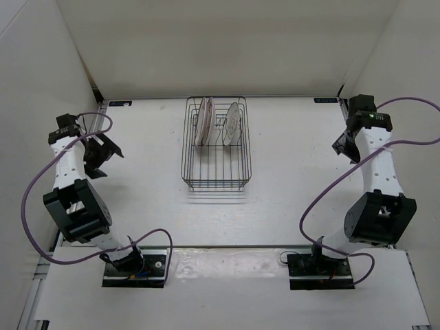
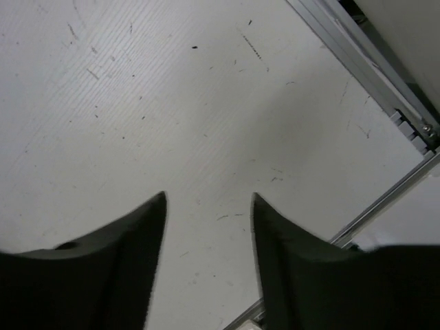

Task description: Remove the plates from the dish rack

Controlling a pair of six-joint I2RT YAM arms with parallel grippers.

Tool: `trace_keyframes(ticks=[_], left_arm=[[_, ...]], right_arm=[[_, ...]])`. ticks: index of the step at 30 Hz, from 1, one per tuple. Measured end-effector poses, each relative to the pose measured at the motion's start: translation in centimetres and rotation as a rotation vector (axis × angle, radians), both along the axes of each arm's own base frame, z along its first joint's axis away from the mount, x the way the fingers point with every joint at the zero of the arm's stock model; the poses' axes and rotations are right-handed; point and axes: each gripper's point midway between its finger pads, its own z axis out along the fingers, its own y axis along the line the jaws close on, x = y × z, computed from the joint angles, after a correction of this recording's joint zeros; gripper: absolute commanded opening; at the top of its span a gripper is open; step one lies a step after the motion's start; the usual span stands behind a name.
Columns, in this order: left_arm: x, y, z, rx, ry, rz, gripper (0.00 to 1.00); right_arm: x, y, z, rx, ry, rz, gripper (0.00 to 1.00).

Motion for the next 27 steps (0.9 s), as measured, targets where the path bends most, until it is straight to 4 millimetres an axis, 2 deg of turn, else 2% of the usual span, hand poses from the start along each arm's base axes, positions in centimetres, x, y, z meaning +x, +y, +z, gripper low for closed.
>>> trace_keyframes(ticks=[3, 4, 14, 16, 17, 19, 20, 21, 24, 27], left_arm=[[1.3, -1.0, 0.5, -0.052, -0.058, -0.021, 1.00], [1.6, -1.3, 0.6, -0.067, -0.070, -0.025, 1.00], [2.0, -1.8, 0.4, -0.100, -0.080, -0.035, 1.00], [2.0, -1.7, 0.3, -0.092, -0.080, -0.042, 1.00], [1.9, -1.6, 0.3, -0.085, -0.076, -0.044, 1.00], [1.8, -1.5, 0.1, -0.078, -0.071, -0.046, 1.00], [1.7, -1.5, -0.1, -0.077, -0.067, -0.047, 1.00], [1.6, -1.5, -0.2, -0.077, -0.061, -0.048, 1.00], [1.2, -1.6, -0.8, -0.080, -0.044, -0.047, 1.00], [1.1, -1.7, -0.9, -0.081, -0.039, -0.046, 1.00]], right_arm=[[-0.6, -0.8, 0.4, -0.028, 0.000, -0.011, 0.88], [-0.8, -0.9, 0.4, -0.030, 0.000, -0.012, 0.90], [-2.6, -1.2, -0.5, -0.028, 0.050, -0.006, 0.90], [-2.8, -1.4, -0.5, -0.029, 0.057, -0.008, 0.81], [-2.8, -1.4, -0.5, -0.027, 0.058, -0.007, 0.65], [-2.9, -1.5, -0.5, -0.023, 0.067, -0.004, 0.40], [-2.9, -1.6, -0.5, -0.019, 0.068, -0.003, 0.23], [-2.8, -1.5, -0.4, -0.012, 0.068, 0.000, 0.00], [-1.7, -1.4, 0.5, 0.013, 0.054, -0.001, 0.00], [0.5, -0.8, 1.7, 0.059, -0.005, 0.006, 0.00]])
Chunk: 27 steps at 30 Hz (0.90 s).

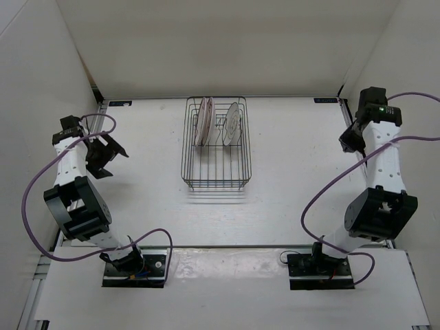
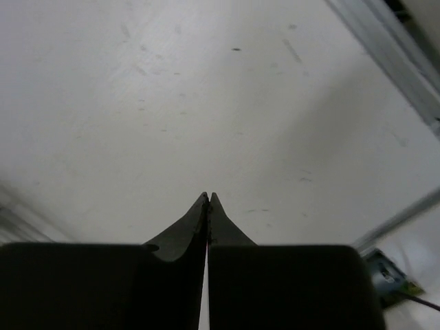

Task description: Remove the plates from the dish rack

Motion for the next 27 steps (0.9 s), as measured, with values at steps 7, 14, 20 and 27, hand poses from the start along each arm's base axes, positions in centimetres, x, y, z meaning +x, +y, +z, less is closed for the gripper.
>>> trace_keyframes(ticks=[7, 14, 20, 27], left_arm=[[0.1, -0.1, 0.1, -0.009, -0.003, 0.009, 1.00], [0.5, -0.6, 0.3, -0.046, -0.017, 0.028, 1.00], [0.8, -0.7, -0.3, -0.066, -0.003, 0.028, 1.00], [1.1, -0.8, -0.6, -0.082, -0.002, 0.039, 1.00]], right_arm=[[15.2, 18.9, 3.7, 0.108, -0.176, 0.450, 0.00], [8.0, 28.4, 0.1, 0.197, 0.004, 0.698, 0.00], [9.5, 28.0, 6.5, 0.201, -0.213, 0.699, 0.00], [9.6, 29.4, 5.2, 0.215, -0.183, 0.727, 0.74]])
